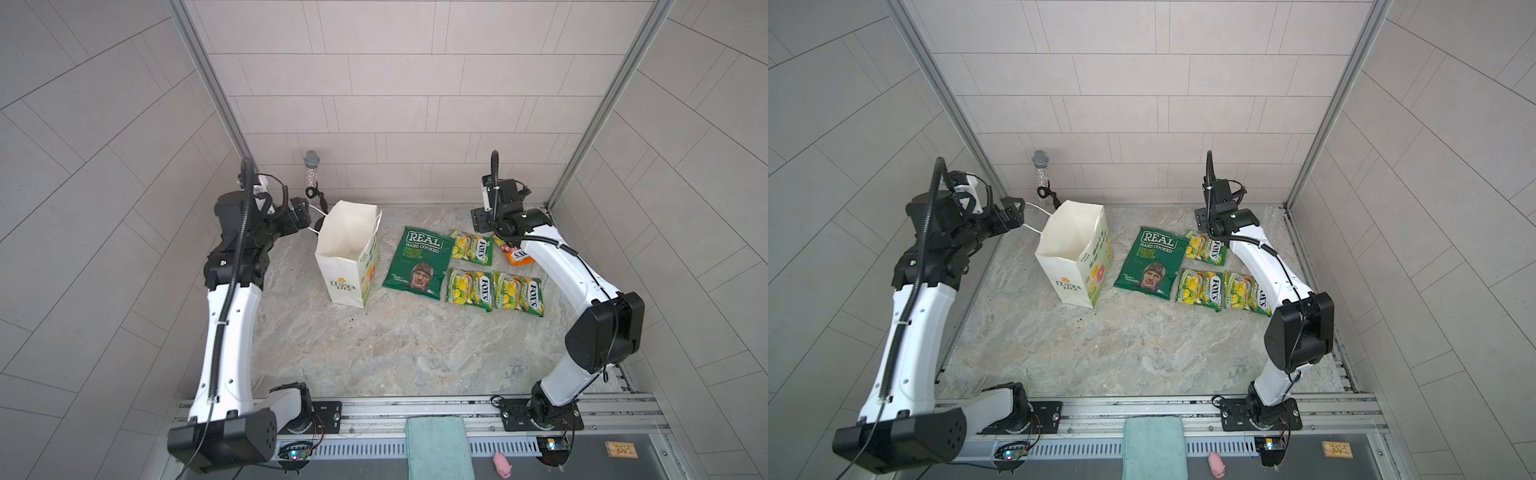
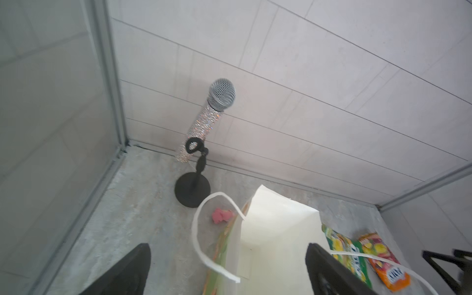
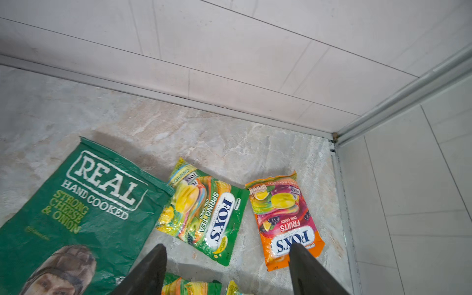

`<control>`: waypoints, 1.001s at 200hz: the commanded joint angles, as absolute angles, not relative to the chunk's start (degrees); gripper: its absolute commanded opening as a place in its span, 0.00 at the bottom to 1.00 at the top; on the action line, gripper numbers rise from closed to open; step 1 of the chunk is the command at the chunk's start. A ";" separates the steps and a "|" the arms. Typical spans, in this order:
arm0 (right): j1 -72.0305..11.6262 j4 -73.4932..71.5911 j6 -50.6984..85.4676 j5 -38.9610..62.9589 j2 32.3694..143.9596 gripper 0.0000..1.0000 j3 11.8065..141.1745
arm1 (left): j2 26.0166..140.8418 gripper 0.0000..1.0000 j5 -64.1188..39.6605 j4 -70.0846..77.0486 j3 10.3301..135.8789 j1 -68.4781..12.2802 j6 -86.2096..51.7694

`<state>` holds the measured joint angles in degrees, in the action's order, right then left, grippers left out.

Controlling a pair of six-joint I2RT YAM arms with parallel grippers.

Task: Take the snacks out of the paper bag
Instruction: Place the paper bag at the middle-left of the table, then reset both arms

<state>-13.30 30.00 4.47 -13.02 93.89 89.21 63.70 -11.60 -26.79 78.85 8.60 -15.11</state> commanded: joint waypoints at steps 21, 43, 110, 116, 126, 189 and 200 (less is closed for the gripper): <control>-10.64 22.43 11.86 -25.73 86.87 0.76 79.54 | 55.92 1.00 19.34 -23.93 69.94 8.88 -16.82; -8.70 20.61 14.35 -30.72 83.79 0.76 74.22 | 55.50 1.00 25.25 -24.46 66.15 8.97 -18.91; -3.20 15.65 17.70 -39.66 76.23 0.76 57.30 | 58.09 1.00 27.37 -25.04 51.99 9.32 -34.99; -2.93 14.88 18.05 -40.25 75.83 0.76 55.81 | 58.39 1.00 27.61 -24.39 50.44 9.33 -35.94; -2.65 13.23 18.42 -41.01 75.44 0.76 53.17 | 58.51 1.00 27.99 -22.56 47.87 9.32 -36.77; -2.26 -1.65 15.77 -41.31 75.10 0.76 38.69 | 62.59 1.00 19.21 2.54 31.60 9.13 -27.25; -2.22 -4.14 14.63 -41.77 75.15 0.76 36.53 | 64.81 1.00 17.40 5.42 30.43 8.67 -25.73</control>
<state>-2.46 4.25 16.40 -39.55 76.27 40.25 61.63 21.82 -6.79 33.15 8.99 -30.46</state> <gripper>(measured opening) 0.765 0.999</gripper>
